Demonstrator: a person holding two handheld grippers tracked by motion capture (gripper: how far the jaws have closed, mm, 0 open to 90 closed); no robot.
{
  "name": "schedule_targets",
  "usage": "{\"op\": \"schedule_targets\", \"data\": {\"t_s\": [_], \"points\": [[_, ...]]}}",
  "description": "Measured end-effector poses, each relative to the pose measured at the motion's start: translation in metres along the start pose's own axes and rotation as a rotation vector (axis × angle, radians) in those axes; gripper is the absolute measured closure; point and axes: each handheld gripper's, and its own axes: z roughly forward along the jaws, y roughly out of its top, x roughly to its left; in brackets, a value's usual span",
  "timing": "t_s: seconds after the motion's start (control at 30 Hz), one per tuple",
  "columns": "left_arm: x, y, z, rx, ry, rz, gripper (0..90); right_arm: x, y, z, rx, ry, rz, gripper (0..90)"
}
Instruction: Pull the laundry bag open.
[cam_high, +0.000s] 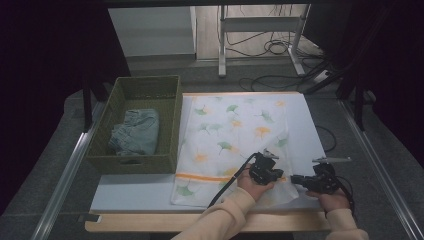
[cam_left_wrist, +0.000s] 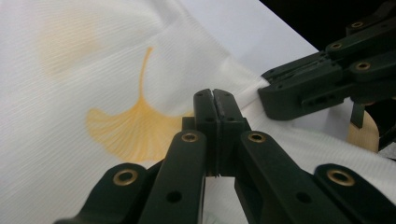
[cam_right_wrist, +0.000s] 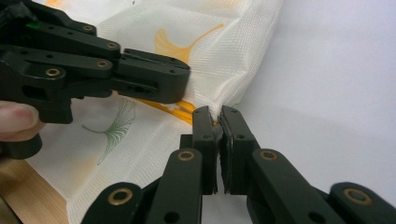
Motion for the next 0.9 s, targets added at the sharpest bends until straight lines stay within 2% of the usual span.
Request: {"op": "schedule_targets", "data": {"t_s": [0.9], "points": [[0.02,-0.012,-0.036,-0.035,0.022,-0.033,90.0,0.003,0.002,-0.009,-0.045,0.012,-0.02,85.7]]}}
